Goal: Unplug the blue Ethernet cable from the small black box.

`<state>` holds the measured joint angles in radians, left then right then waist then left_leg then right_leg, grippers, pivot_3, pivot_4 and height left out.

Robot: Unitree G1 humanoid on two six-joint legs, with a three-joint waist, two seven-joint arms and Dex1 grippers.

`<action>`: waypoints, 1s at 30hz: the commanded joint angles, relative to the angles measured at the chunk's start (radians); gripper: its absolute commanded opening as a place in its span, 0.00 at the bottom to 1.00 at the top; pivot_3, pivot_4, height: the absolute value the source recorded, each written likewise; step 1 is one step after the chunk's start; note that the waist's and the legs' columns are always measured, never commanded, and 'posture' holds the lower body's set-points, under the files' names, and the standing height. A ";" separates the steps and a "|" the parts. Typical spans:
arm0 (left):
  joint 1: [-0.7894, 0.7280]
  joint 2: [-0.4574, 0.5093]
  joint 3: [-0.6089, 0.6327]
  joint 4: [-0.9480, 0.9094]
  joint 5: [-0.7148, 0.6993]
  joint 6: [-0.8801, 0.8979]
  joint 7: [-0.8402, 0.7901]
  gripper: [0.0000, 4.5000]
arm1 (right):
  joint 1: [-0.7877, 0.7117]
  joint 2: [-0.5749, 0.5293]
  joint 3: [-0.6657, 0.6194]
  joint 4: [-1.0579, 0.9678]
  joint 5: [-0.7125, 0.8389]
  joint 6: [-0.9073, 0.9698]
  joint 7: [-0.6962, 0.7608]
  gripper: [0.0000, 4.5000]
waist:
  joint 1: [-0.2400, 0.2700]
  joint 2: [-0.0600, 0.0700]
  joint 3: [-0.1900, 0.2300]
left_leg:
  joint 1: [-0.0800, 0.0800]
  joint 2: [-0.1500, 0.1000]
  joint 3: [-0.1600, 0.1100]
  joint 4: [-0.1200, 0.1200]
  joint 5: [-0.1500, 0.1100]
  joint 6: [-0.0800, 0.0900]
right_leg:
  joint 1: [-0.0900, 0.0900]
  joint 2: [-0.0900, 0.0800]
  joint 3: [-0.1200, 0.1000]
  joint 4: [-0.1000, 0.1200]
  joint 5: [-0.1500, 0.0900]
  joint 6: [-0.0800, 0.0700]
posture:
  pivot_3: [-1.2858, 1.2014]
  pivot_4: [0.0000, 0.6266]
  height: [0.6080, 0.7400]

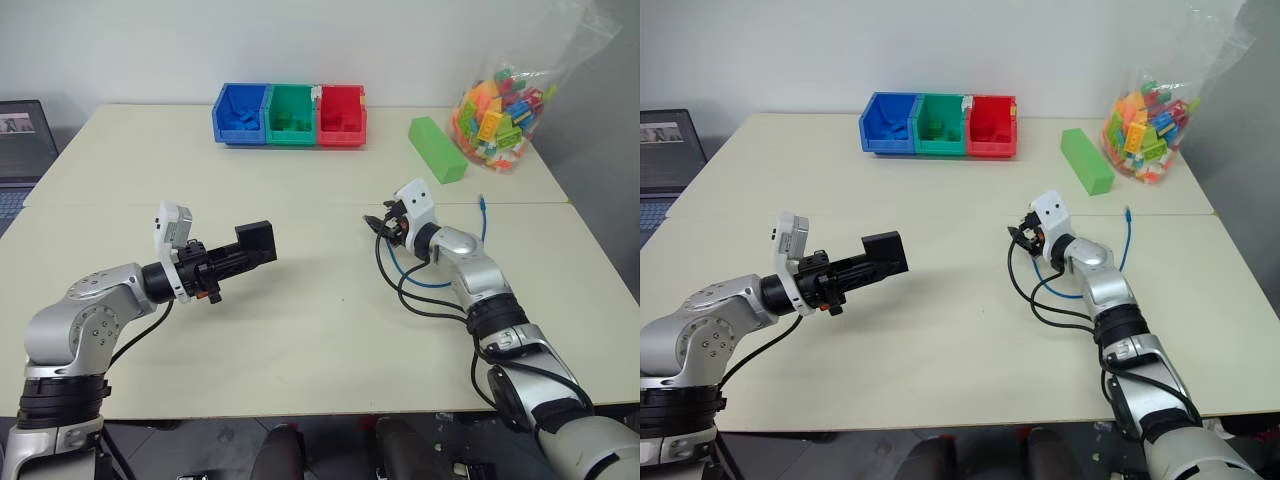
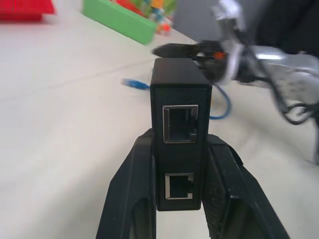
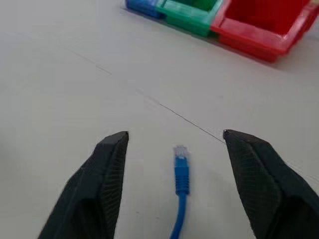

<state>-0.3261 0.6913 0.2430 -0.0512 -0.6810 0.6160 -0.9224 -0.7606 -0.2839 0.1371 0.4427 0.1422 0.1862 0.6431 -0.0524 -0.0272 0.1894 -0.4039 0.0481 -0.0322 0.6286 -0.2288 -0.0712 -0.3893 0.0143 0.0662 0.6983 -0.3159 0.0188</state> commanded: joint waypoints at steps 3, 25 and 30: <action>-0.056 -0.108 0.034 0.132 0.198 -0.308 0.210 0.18 | 0.048 -0.015 0.062 -0.371 0.122 0.163 0.183 0.94 | 0.001 0.000 0.000 | 0.000 0.001 0.000 0.000 0.000 0.000 | 0.000 0.000 0.000 0.000 0.000 0.000 | 0.52 0.24 1.00; -0.070 -0.254 0.018 0.562 0.384 -0.649 0.352 0.48 | 0.044 -0.008 0.164 -0.582 0.084 0.387 0.147 0.95 | 0.018 -0.001 0.000 | -0.001 -0.001 -0.003 0.001 0.000 0.000 | 0.000 0.000 -0.004 0.001 0.001 0.001 | 0.52 0.24 1.00; -0.053 -0.257 0.024 0.539 0.374 -0.636 0.350 0.73 | 0.042 -0.013 0.161 -0.580 0.080 0.388 0.156 0.95 | 0.018 -0.001 0.000 | -0.001 -0.001 -0.003 0.001 0.000 0.000 | 0.000 0.000 -0.004 0.000 0.001 0.001 | 0.52 0.24 1.00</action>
<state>-0.3941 0.4357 0.2512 0.5185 -0.2918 -0.0217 -0.5742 -0.6967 -0.2940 0.2991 -0.0943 0.2181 0.5784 0.7919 -0.0344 -0.0278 0.1891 -0.4050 0.0476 -0.0355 0.6300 -0.2287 -0.0711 -0.3890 0.0140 0.0621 0.6988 -0.3152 0.0196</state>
